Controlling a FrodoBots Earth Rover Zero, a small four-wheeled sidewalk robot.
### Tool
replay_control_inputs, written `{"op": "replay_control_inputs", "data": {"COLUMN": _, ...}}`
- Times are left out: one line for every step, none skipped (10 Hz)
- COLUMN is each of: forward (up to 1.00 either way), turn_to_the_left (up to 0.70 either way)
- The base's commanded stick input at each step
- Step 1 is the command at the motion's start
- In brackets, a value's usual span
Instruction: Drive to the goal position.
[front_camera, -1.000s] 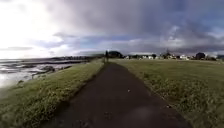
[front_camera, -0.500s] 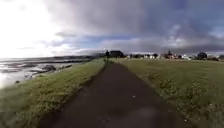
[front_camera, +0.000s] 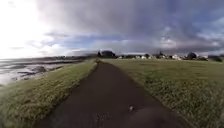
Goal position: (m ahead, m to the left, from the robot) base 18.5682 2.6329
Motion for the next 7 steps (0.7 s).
{"op": "replay_control_inputs", "data": {"forward": 0.70, "turn_to_the_left": -0.35}}
{"op": "replay_control_inputs", "data": {"forward": 0.70, "turn_to_the_left": 0.00}}
{"op": "replay_control_inputs", "data": {"forward": 0.70, "turn_to_the_left": 0.00}}
{"op": "replay_control_inputs", "data": {"forward": 0.70, "turn_to_the_left": 0.00}}
{"op": "replay_control_inputs", "data": {"forward": 0.70, "turn_to_the_left": 0.00}}
{"op": "replay_control_inputs", "data": {"forward": 0.70, "turn_to_the_left": 0.00}}
{"op": "replay_control_inputs", "data": {"forward": 0.70, "turn_to_the_left": 0.00}}
